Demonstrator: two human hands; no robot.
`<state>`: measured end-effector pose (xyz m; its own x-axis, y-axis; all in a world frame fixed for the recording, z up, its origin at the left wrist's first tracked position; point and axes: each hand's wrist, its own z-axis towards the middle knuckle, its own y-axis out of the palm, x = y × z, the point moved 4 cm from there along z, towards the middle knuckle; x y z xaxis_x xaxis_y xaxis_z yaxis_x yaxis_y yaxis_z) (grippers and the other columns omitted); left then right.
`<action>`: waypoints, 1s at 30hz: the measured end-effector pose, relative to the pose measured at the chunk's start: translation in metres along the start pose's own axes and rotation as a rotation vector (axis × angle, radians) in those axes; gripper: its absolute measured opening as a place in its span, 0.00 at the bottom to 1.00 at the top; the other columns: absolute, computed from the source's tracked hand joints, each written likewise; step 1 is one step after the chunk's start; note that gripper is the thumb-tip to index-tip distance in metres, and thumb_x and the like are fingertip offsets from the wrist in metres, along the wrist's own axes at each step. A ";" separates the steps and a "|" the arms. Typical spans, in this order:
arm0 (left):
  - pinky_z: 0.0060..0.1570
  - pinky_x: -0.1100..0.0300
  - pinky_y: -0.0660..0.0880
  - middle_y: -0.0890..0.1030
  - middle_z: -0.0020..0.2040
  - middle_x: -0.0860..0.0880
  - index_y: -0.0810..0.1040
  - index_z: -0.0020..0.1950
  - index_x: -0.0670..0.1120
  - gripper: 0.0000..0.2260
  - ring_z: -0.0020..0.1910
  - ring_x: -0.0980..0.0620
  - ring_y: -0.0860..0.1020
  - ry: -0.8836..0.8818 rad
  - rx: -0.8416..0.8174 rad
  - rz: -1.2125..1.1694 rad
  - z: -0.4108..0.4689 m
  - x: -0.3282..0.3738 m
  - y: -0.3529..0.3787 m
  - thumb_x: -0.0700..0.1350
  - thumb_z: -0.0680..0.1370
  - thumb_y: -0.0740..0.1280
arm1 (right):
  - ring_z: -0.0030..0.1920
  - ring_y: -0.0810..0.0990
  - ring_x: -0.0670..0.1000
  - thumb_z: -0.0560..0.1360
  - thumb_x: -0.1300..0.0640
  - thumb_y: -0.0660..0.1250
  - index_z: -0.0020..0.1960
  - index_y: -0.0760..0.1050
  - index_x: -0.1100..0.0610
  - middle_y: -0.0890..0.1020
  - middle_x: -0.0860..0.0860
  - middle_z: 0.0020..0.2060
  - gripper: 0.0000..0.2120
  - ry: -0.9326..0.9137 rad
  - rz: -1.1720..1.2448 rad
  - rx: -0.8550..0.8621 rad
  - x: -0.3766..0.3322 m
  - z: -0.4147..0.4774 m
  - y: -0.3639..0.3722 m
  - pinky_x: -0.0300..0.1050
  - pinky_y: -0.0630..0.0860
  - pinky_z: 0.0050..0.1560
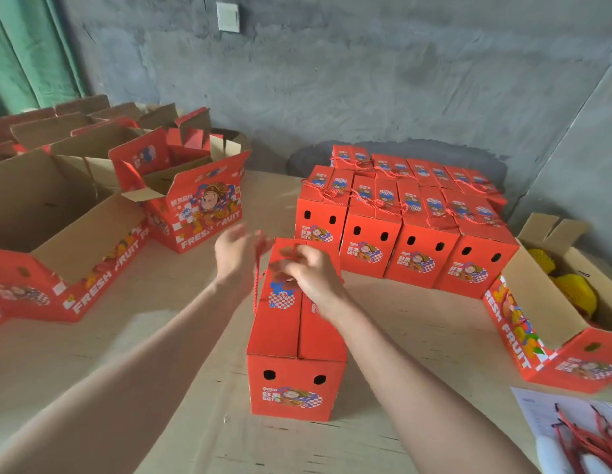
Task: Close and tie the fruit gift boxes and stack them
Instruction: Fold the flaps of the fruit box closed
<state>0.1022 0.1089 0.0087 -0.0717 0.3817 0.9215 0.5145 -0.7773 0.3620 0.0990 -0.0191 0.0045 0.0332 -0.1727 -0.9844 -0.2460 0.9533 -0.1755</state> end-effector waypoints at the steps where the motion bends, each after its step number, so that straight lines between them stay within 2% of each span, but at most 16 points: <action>1: 0.33 0.63 0.79 0.78 0.37 0.42 0.73 0.57 0.40 0.15 0.30 0.52 0.80 0.119 -0.085 0.036 -0.005 0.023 0.011 0.26 0.75 0.57 | 0.39 0.78 0.51 0.76 0.67 0.64 0.53 0.75 0.61 0.81 0.60 0.45 0.07 0.053 0.051 -0.063 -0.006 0.003 0.010 0.43 0.77 0.46; 2: 0.34 0.61 0.80 0.80 0.38 0.41 0.73 0.59 0.40 0.16 0.32 0.50 0.81 0.217 -0.168 0.135 -0.014 0.039 0.021 0.28 0.76 0.55 | 0.41 0.78 0.50 0.75 0.66 0.64 0.56 0.76 0.62 0.80 0.58 0.44 0.09 0.104 0.119 -0.104 -0.012 0.004 0.018 0.42 0.76 0.51; 3: 0.36 0.58 0.80 0.81 0.39 0.42 0.73 0.60 0.40 0.16 0.34 0.49 0.82 0.327 -0.252 0.313 -0.021 0.048 0.028 0.29 0.76 0.54 | 0.41 0.78 0.48 0.74 0.66 0.65 0.54 0.76 0.60 0.80 0.53 0.41 0.09 0.133 0.195 -0.121 -0.016 0.005 0.022 0.42 0.74 0.52; 5: 0.44 0.54 0.78 0.83 0.42 0.44 0.75 0.62 0.41 0.15 0.43 0.44 0.82 0.663 -0.359 0.826 -0.039 0.055 0.032 0.34 0.78 0.56 | 0.32 0.76 0.43 0.72 0.65 0.63 0.42 0.75 0.55 0.79 0.44 0.28 0.06 0.147 0.301 -0.065 -0.025 0.006 0.018 0.34 0.73 0.38; 6: 0.49 0.52 0.76 0.83 0.44 0.43 0.76 0.62 0.40 0.14 0.46 0.42 0.81 0.859 -0.393 1.001 -0.046 0.052 0.029 0.36 0.79 0.57 | 0.29 0.74 0.44 0.74 0.66 0.60 0.39 0.73 0.56 0.77 0.44 0.24 0.08 0.162 0.347 -0.037 -0.028 0.007 0.012 0.33 0.71 0.30; 7: 0.51 0.50 0.74 0.83 0.47 0.42 0.76 0.62 0.40 0.14 0.47 0.40 0.80 1.020 -0.398 1.084 -0.051 0.049 0.024 0.38 0.78 0.59 | 0.26 0.73 0.46 0.75 0.68 0.58 0.38 0.72 0.59 0.76 0.46 0.22 0.10 0.183 0.412 -0.034 -0.031 0.007 0.006 0.34 0.70 0.26; 8: 0.52 0.50 0.73 0.83 0.49 0.43 0.76 0.61 0.39 0.14 0.48 0.40 0.80 1.091 -0.370 1.083 -0.051 0.043 0.016 0.40 0.78 0.60 | 0.24 0.73 0.47 0.76 0.68 0.56 0.39 0.72 0.61 0.75 0.48 0.21 0.11 0.206 0.472 -0.040 -0.035 0.007 -0.001 0.36 0.70 0.26; 9: 0.52 0.51 0.73 0.82 0.51 0.44 0.75 0.61 0.39 0.13 0.49 0.42 0.79 1.065 -0.311 0.996 -0.051 0.041 0.004 0.41 0.78 0.62 | 0.22 0.74 0.47 0.77 0.67 0.55 0.41 0.73 0.62 0.75 0.48 0.21 0.10 0.232 0.502 -0.037 -0.042 0.006 -0.007 0.39 0.72 0.28; 11: 0.51 0.57 0.70 0.79 0.55 0.45 0.73 0.63 0.40 0.14 0.52 0.47 0.76 0.776 -0.222 0.875 -0.045 0.022 -0.012 0.45 0.80 0.63 | 0.22 0.76 0.48 0.79 0.62 0.56 0.42 0.72 0.61 0.75 0.49 0.20 0.10 0.307 0.501 0.011 -0.052 0.011 -0.019 0.43 0.73 0.35; 13: 0.47 0.61 0.68 0.77 0.55 0.47 0.72 0.64 0.42 0.17 0.51 0.50 0.74 0.356 -0.346 0.990 -0.042 -0.020 -0.026 0.48 0.79 0.64 | 0.26 0.77 0.49 0.80 0.60 0.56 0.39 0.70 0.60 0.76 0.49 0.21 0.12 0.330 0.413 0.031 -0.063 0.013 -0.022 0.44 0.71 0.38; 15: 0.52 0.61 0.69 0.76 0.60 0.46 0.67 0.69 0.42 0.22 0.57 0.48 0.74 0.169 -0.472 1.133 -0.047 -0.054 -0.042 0.48 0.78 0.65 | 0.30 0.76 0.51 0.81 0.61 0.56 0.37 0.70 0.60 0.76 0.51 0.24 0.14 0.310 0.342 0.048 -0.071 0.015 -0.020 0.44 0.70 0.37; 17: 0.60 0.63 0.64 0.70 0.69 0.44 0.57 0.75 0.42 0.29 0.67 0.47 0.69 0.171 -0.471 1.105 -0.051 -0.066 -0.051 0.46 0.78 0.65 | 0.29 0.76 0.52 0.81 0.60 0.57 0.37 0.71 0.61 0.77 0.53 0.24 0.14 0.248 0.270 0.074 -0.078 0.020 -0.016 0.45 0.71 0.35; 19: 0.63 0.65 0.60 0.66 0.72 0.45 0.53 0.77 0.42 0.30 0.70 0.48 0.66 0.225 -0.431 1.011 -0.051 -0.062 -0.053 0.46 0.79 0.64 | 0.26 0.78 0.52 0.82 0.58 0.57 0.37 0.71 0.61 0.78 0.52 0.22 0.15 0.161 0.216 0.100 -0.089 0.024 -0.014 0.44 0.73 0.35; 22: 0.66 0.61 0.63 0.67 0.72 0.46 0.53 0.77 0.44 0.30 0.70 0.49 0.67 0.282 -0.403 0.934 -0.047 -0.048 -0.050 0.48 0.79 0.63 | 0.24 0.79 0.49 0.81 0.58 0.57 0.38 0.72 0.59 0.79 0.51 0.22 0.14 0.060 0.190 0.136 -0.108 0.032 -0.014 0.44 0.76 0.37; 26: 0.61 0.64 0.66 0.70 0.70 0.48 0.55 0.77 0.46 0.30 0.66 0.50 0.71 0.284 -0.404 0.914 -0.037 -0.037 -0.048 0.48 0.79 0.64 | 0.24 0.79 0.48 0.79 0.62 0.57 0.39 0.73 0.59 0.80 0.50 0.22 0.11 0.006 0.165 0.175 -0.116 0.040 -0.014 0.44 0.77 0.38; 30: 0.64 0.55 0.69 0.69 0.71 0.45 0.52 0.78 0.47 0.31 0.66 0.46 0.71 0.204 -0.429 1.000 -0.015 -0.041 -0.045 0.49 0.79 0.63 | 0.24 0.79 0.48 0.77 0.64 0.58 0.41 0.72 0.59 0.80 0.50 0.22 0.08 0.027 0.057 0.211 -0.106 0.049 -0.014 0.41 0.74 0.35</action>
<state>0.0690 0.1203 -0.0436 0.0509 -0.5743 0.8170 0.0827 -0.8129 -0.5765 0.1460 -0.0019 0.1113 -0.0011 -0.1209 -0.9927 -0.0381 0.9919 -0.1208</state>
